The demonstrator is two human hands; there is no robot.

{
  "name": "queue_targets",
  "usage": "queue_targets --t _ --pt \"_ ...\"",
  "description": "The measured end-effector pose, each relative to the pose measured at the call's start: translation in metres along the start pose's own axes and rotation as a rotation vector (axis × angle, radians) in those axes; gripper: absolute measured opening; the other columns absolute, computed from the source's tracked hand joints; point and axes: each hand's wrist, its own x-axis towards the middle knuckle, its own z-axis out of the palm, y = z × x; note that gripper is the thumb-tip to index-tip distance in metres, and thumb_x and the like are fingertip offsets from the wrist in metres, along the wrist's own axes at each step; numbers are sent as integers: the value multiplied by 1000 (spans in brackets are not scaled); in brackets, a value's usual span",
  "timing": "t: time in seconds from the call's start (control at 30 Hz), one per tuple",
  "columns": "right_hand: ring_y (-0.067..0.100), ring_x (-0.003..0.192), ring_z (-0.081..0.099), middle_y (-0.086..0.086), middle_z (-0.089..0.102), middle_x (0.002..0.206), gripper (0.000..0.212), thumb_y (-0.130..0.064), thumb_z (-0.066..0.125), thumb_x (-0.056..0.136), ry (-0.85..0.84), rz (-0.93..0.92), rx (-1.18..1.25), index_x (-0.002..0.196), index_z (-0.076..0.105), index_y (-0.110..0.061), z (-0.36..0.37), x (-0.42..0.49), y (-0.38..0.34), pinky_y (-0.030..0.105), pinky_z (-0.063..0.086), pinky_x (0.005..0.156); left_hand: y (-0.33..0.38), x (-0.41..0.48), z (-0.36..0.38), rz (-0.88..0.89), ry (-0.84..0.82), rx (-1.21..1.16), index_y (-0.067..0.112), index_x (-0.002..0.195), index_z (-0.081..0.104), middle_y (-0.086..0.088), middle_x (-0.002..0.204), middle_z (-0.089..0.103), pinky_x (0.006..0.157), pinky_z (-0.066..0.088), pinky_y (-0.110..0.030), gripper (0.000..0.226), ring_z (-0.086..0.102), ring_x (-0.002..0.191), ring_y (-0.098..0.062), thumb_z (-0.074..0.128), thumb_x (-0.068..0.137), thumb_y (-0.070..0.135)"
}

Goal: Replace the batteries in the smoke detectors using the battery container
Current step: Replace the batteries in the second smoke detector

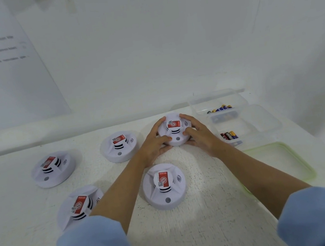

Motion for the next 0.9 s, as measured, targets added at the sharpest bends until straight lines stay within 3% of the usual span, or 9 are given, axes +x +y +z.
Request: queue_targets --t 0.23,0.4,0.5,0.6,0.67,0.77,0.9 --pt "22 115 50 6 46 133 51 2 40 90 18 -5 -40 135 41 -23 1 0 -2 28 52 84 -2 1 0 2 10 16 36 126 41 -3 132 45 92 49 -35 57 52 114 -26 49 88 -6" --pt "24 124 46 7 45 138 53 4 42 88 50 -29 -152 136 40 -19 -1 0 -2 39 43 103 -2 1 2 23 12 61 34 129 40 -1 130 45 85 52 -31 57 53 110 -22 49 88 -5" --pt "21 121 46 8 45 138 53 5 42 88 59 -35 -182 136 39 -17 -1 0 -2 30 46 97 1 3 5 36 41 129 31 135 37 -2 133 43 79 54 -27 60 50 111 -21 48 88 -4" --pt "15 115 45 7 45 136 53 7 43 88 70 -35 -231 136 39 -15 0 2 -2 12 47 81 1 8 3 81 75 343 29 140 32 -3 143 37 102 43 -42 65 42 125 -25 55 84 7" --pt "18 119 45 8 46 137 53 5 45 87 78 -33 -276 136 40 -17 0 5 0 20 46 91 0 8 1 95 80 445 27 143 29 -3 149 32 110 33 -45 65 34 134 -25 55 86 7" --pt "25 127 40 9 48 136 53 -7 48 87 116 6 -364 135 43 -30 1 9 5 40 37 108 1 8 0 68 102 471 29 143 30 -2 150 31 112 31 -46 66 32 136 -25 54 84 11" --pt "32 127 36 8 46 126 52 -18 47 89 130 79 -426 138 39 -34 4 10 6 43 33 110 2 11 -2 25 101 487 26 145 27 -4 151 31 111 32 -45 65 33 135 -26 51 89 6"
